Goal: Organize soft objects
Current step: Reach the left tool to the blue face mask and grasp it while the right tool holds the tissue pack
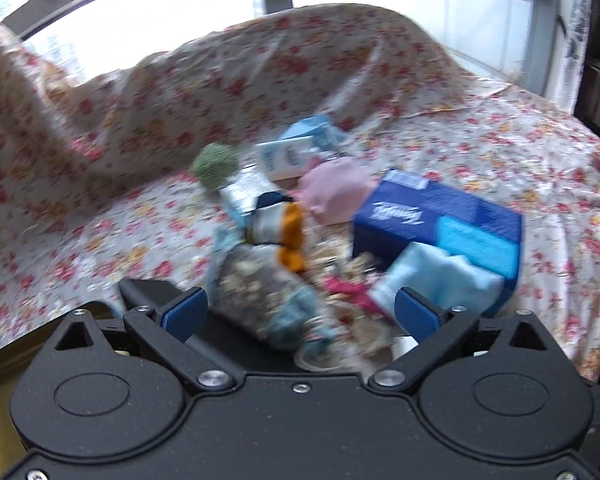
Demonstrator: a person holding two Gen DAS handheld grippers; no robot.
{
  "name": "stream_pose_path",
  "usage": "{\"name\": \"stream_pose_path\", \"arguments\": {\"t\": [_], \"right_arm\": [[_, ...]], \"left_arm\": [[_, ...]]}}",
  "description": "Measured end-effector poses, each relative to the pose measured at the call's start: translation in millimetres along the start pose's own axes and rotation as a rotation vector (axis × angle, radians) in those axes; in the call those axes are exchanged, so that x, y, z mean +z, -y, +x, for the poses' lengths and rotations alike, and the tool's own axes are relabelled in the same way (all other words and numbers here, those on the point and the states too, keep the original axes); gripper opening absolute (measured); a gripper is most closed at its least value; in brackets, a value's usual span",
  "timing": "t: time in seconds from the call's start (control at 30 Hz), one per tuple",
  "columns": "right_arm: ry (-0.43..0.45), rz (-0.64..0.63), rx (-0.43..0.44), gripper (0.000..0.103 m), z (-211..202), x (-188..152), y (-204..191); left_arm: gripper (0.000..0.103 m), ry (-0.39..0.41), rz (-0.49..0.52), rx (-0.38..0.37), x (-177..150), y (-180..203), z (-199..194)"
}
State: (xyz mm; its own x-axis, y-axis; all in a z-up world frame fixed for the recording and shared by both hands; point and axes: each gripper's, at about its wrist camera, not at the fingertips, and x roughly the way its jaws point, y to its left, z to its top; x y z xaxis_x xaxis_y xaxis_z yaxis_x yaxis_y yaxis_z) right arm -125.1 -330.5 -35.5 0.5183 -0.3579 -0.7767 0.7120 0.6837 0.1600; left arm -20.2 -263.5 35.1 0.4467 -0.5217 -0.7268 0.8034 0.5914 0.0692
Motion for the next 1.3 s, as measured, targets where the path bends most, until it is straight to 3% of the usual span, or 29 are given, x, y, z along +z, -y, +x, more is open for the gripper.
{"name": "stream_pose_path", "arguments": {"t": [0.17, 0.53, 0.77, 0.83, 0.87, 0.9, 1.03, 1.3], "right_arm": [[0.01, 0.0, -0.007, 0.075, -0.7, 1.2, 7.7], [0.01, 0.007, -0.01, 0.075, 2.7, -6.1, 18.8], [0.017, 0.021, -0.026, 0.075, 2.3, -4.0, 24.4], [0.02, 0.022, -0.035, 0.075, 1.5, -3.8, 25.1], [0.023, 0.02, -0.039, 0.075, 0.8, -3.5, 24.8], [0.026, 0.02, -0.041, 0.075, -0.2, -3.2, 25.1], [0.044, 0.013, -0.056, 0.075, -7.4, -2.3, 23.4], [0.08, -0.005, -0.071, 0.075, -28.3, -2.4, 10.0]], "left_arm": [[0.099, -0.044, 0.027, -0.094, 10.2, 23.0, 10.4], [0.1, -0.131, 0.126, -0.149, 19.7, 57.8, 45.2], [0.099, -0.194, 0.126, -0.208, 22.1, 59.3, 60.7], [0.092, -0.181, 0.116, -0.215, 22.7, 58.3, 61.2], [0.081, -0.181, 0.111, -0.224, 23.4, 58.2, 61.9], [0.076, -0.187, 0.101, -0.24, 23.6, 57.0, 62.0], [0.064, -0.168, 0.066, -0.255, 24.6, 49.2, 55.8], [0.054, -0.082, -0.01, -0.272, 31.0, 19.3, 26.2]]}}
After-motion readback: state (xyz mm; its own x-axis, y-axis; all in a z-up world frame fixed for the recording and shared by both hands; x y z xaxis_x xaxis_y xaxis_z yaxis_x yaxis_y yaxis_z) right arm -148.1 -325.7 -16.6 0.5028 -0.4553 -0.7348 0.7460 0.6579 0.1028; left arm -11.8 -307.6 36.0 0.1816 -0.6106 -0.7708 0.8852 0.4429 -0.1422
